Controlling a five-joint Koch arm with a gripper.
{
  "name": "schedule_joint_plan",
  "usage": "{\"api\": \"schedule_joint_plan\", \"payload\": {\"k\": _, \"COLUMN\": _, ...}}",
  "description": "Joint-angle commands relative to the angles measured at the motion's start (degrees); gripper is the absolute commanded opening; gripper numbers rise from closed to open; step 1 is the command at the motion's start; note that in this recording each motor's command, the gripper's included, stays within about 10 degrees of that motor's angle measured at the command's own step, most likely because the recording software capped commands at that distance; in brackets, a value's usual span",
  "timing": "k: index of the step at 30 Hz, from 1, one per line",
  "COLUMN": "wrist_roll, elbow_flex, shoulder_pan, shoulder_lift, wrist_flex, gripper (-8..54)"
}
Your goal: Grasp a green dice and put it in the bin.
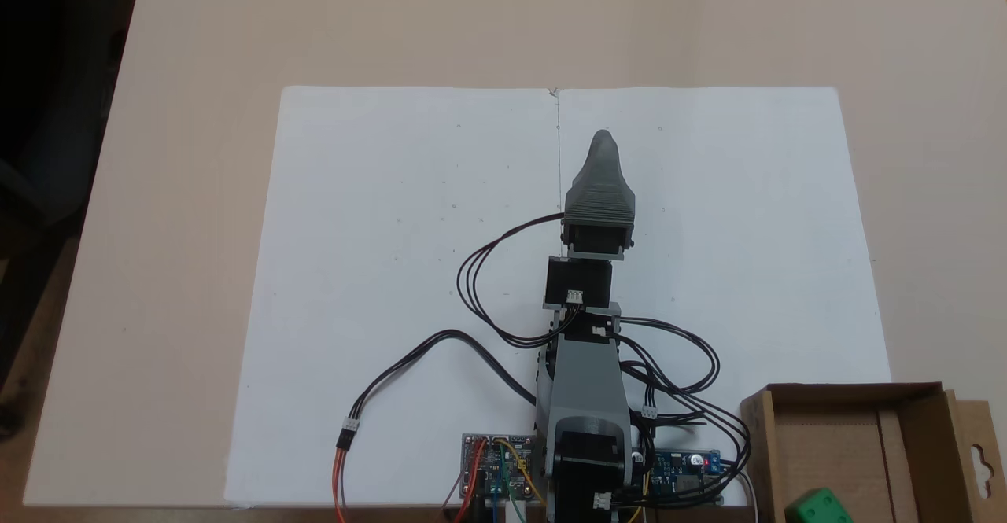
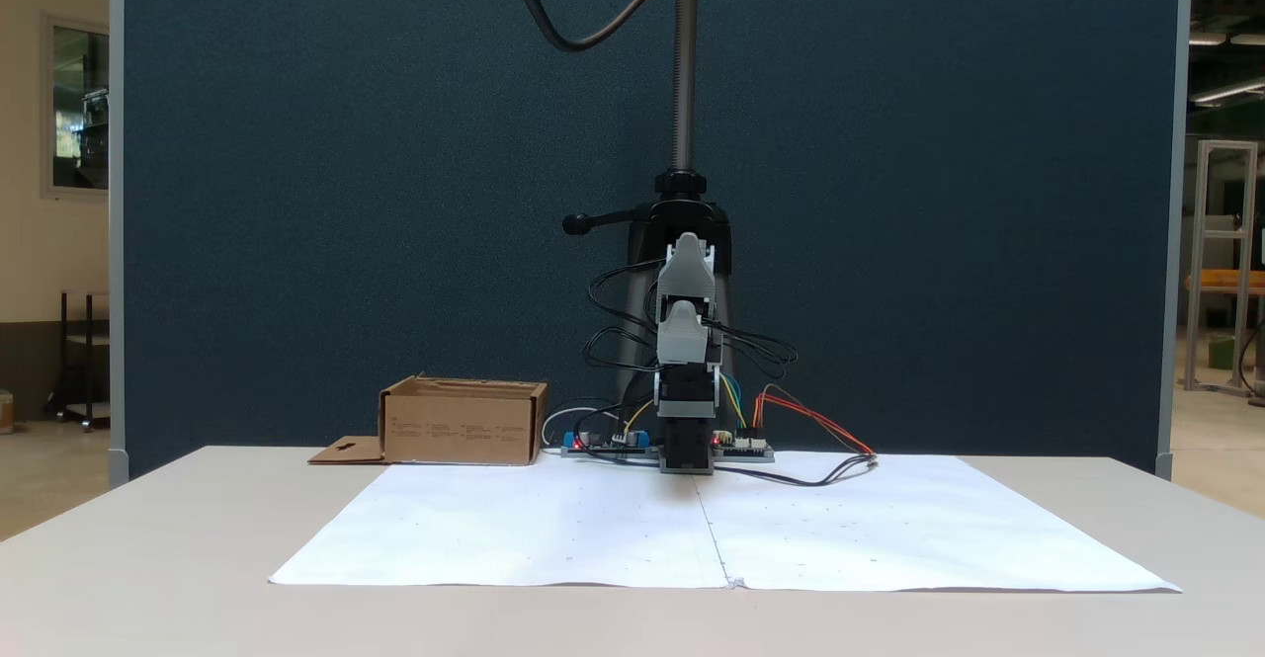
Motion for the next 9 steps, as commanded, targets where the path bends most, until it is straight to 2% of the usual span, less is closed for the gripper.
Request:
{"api": "schedule_joint_plan", "payload": {"k": 1, "wrist_roll": 2.5, "elbow_flex": 10.0, "shoulder_pan": 0.9, "shoulder_lift": 6.7, "wrist_flex": -10.0, "gripper": 44.0}}
{"api": "schedule_joint_plan", "payload": {"k": 9, "wrist_roll": 2.6, "elbow_flex": 10.0, "shoulder_pan": -0.3, "shoulder_lift": 6.5, "wrist_flex": -10.0, "gripper": 44.5}}
